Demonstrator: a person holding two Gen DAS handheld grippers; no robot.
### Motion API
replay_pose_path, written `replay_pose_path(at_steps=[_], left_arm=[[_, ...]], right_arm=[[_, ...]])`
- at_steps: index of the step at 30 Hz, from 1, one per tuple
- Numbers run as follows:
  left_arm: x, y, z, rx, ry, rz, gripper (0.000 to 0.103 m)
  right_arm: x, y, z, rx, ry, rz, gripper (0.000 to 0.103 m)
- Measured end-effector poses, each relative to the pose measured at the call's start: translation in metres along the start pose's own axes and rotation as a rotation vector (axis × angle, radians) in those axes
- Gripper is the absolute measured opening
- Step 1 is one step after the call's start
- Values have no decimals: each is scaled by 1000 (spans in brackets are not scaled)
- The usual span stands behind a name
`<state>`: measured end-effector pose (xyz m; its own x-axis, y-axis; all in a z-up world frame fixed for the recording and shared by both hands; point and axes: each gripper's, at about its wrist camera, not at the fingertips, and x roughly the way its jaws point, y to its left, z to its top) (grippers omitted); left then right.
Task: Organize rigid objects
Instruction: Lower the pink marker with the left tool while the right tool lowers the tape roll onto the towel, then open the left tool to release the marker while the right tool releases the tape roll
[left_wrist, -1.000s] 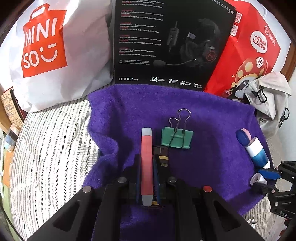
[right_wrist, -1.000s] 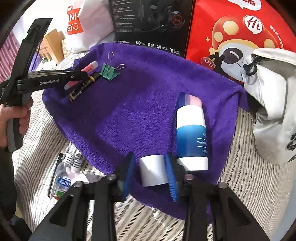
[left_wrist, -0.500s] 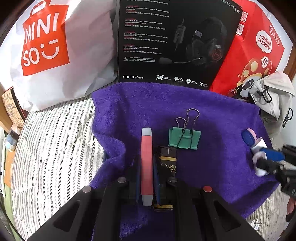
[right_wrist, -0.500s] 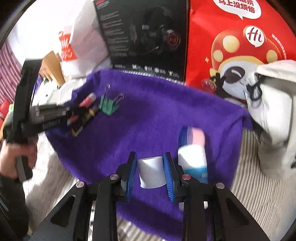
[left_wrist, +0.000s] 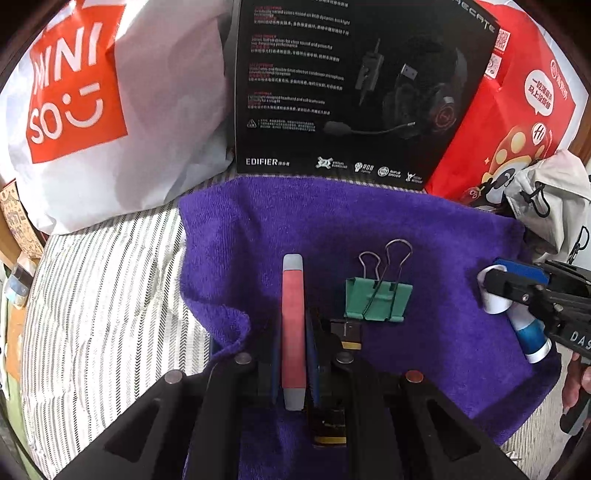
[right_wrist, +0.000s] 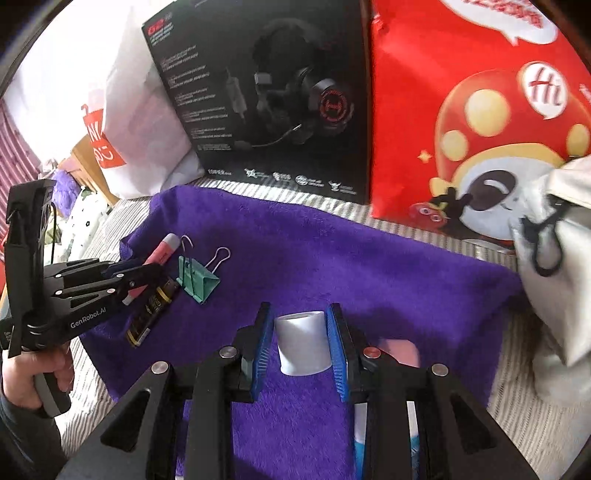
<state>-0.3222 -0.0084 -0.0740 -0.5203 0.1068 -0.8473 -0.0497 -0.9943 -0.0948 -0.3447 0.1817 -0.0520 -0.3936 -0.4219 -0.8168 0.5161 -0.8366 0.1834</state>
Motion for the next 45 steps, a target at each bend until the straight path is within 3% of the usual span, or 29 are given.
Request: replay_pose_path(at_steps=[14, 29, 34, 41, 45], left_arm=[[2, -1, 2, 42, -8, 7, 12], [-6, -3, -5, 46, -16, 11, 13], [-7, -4, -6, 42, -6, 10, 15], [-16, -11, -11, 39, 8, 23, 30], [-28, -12, -13, 35, -10, 22, 41]], right_arm=[[25, 13, -8, -115, 52, -36, 29], [26, 11, -5, -112, 61, -7, 31], [19, 9, -6, -101, 50, 10, 46], [5, 13, -6, -88, 35, 8, 50], [-12, 14, -9, -75, 10, -2, 64]])
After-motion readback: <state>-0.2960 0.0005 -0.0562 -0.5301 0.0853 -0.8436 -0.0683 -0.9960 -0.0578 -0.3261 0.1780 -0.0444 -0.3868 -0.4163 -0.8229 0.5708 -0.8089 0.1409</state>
